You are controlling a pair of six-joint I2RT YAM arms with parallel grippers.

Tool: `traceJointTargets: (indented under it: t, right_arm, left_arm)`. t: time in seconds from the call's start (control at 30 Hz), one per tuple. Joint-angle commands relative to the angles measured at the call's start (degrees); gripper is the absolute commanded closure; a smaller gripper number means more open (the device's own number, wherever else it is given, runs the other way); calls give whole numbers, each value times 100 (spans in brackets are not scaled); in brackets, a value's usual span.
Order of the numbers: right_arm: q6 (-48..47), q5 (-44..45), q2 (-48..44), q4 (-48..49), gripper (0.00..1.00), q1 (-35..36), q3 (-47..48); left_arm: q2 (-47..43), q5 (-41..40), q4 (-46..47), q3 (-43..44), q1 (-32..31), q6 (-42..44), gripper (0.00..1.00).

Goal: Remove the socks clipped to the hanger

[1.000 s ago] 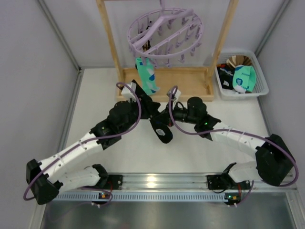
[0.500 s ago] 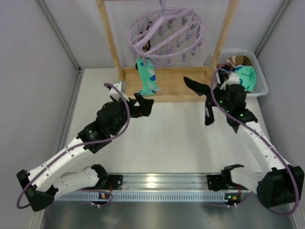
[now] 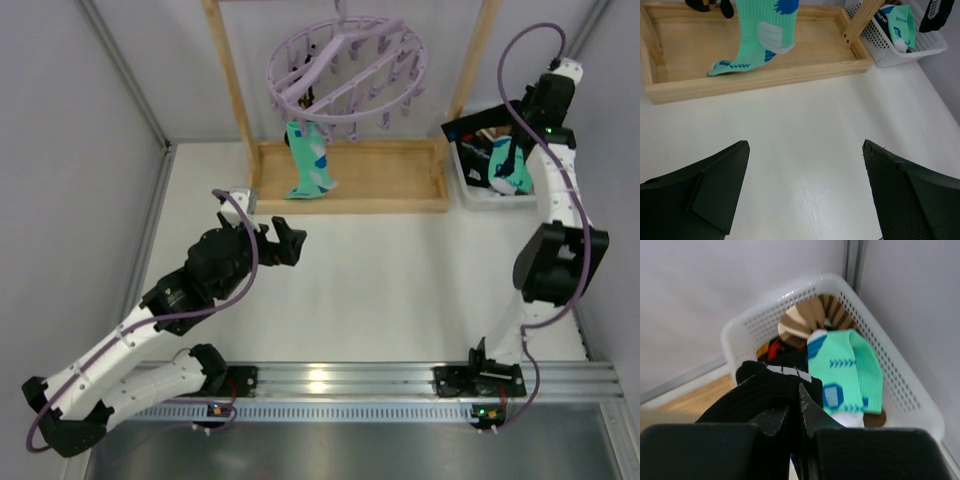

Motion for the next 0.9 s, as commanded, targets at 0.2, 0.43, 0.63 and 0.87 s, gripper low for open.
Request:
traceJointTargets:
  t: [0.2, 0.43, 0.63, 0.87]
  right_arm:
    - [-453, -104, 1869, -859, 66, -362, 1946]
    - [-23, -639, 2107, -1230, 47, -476, 2423]
    - [188, -1071, 1730, -1476, 39, -327, 1730]
    - [452, -702, -499, -361, 33, 261, -1203]
  left_arm:
    - [-244, -162, -245, 157, 33, 375, 2]
    - [-111, -153, -227, -1, 50, 164, 2]
    - [12, -92, -227, -28, 68, 41, 1]
    - [117, -65, -218, -177, 77, -20, 2]
